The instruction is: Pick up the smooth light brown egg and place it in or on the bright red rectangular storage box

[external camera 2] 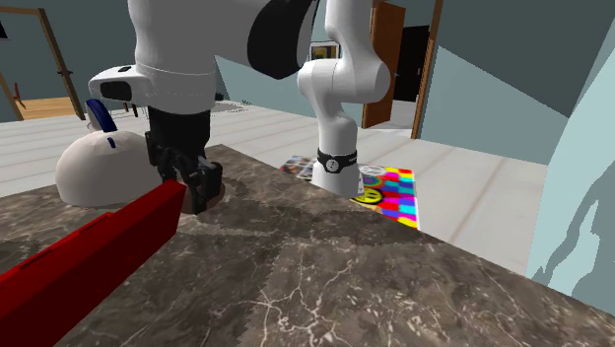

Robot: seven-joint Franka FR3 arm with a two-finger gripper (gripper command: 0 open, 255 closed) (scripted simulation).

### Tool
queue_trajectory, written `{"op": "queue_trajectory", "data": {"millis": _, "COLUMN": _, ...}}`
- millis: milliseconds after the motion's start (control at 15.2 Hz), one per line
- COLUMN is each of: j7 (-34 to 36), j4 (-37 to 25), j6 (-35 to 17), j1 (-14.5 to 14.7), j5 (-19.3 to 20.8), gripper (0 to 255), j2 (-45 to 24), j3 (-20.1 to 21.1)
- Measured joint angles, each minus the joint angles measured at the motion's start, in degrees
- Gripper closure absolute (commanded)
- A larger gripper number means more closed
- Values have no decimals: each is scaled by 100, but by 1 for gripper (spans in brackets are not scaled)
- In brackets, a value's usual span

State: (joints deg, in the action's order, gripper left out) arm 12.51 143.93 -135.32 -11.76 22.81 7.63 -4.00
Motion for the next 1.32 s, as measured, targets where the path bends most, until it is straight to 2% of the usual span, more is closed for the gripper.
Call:
{"op": "queue_trajectory", "data": {"millis": 660, "j7": -7, "j4": -10, "j6": 40, "j1": -1, "j5": -12, "gripper": 255, "j2": -12, "j3": -1}}
{"op": "queue_trajectory", "data": {"millis": 1320, "j7": -306, "j4": -313, "j6": 817, "j1": 48, "j5": -234, "gripper": 255, "j2": 460, "j3": 10}}
